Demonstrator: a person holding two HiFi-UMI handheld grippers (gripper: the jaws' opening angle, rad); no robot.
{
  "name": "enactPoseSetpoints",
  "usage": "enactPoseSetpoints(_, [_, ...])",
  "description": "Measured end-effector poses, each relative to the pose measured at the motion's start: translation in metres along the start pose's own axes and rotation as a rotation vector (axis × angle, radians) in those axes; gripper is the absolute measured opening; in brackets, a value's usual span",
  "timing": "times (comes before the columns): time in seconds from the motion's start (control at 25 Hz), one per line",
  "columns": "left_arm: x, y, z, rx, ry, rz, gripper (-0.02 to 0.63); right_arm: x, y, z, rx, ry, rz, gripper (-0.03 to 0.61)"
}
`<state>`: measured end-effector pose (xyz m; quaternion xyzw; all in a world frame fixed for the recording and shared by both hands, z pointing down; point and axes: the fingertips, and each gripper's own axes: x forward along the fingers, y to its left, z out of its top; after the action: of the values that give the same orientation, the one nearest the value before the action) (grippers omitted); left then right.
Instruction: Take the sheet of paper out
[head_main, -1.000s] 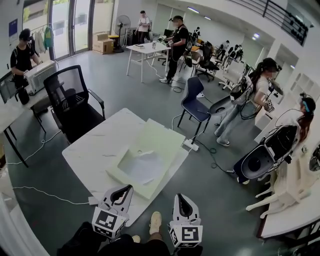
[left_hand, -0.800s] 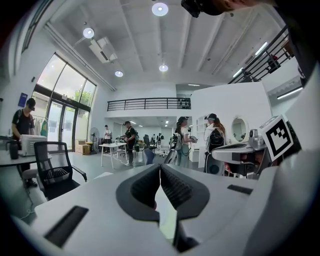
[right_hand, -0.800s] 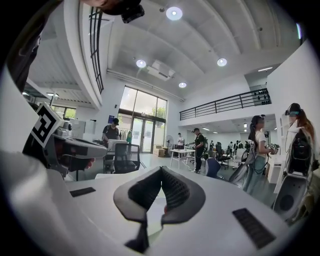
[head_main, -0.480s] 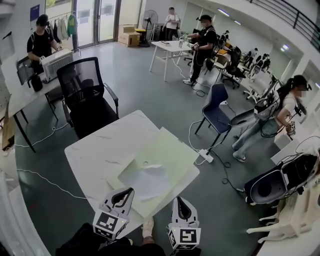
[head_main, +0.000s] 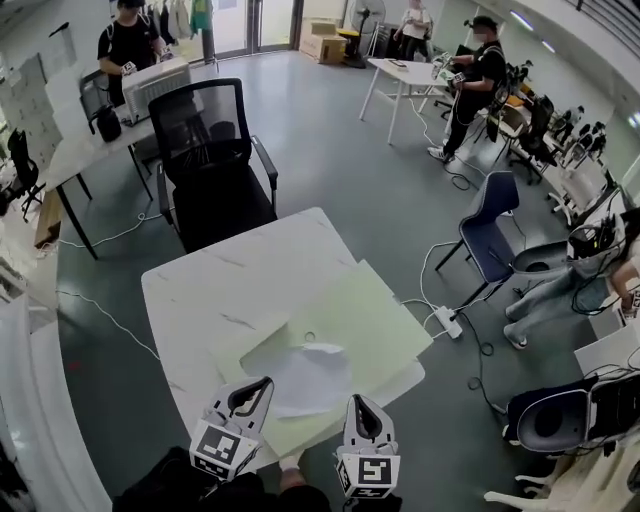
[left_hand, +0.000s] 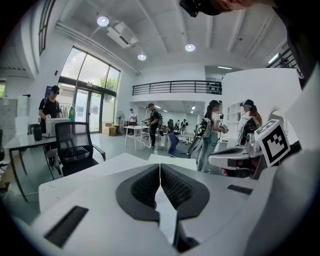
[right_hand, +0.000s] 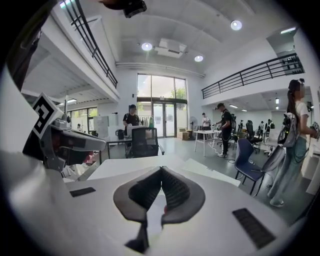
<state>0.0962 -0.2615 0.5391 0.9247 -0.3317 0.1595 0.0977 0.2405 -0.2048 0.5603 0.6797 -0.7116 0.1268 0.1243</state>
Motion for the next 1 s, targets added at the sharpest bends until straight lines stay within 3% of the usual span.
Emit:
enactPoseSetpoints(0.72, [0.095, 0.054, -0.062, -0.107, 0.126, 0.097, 0.025, 0.139, -0.039, -0.082, -0.035, 0.205, 0.139, 0.017])
enactPoseSetpoints(0.8, [0.1, 0.058, -0.063, -0.114, 0.13, 0.107, 0.025, 0.152, -0.04, -0.089, -0.041, 0.231, 0.164, 0.141])
enactPoseSetpoints(0.88, [0.103, 0.061, -0.065, -0.12, 0.135, 0.119, 0.025, 0.165, -0.041, -0.094, -0.049, 0.26, 0.176, 0.155])
enactPoseSetpoints(1.0, [0.107, 0.064, -0.066, -0.126, 0.143, 0.13, 0.025, 0.185, -0.042, -0.109, -0.064, 0.325, 0.213, 0.225])
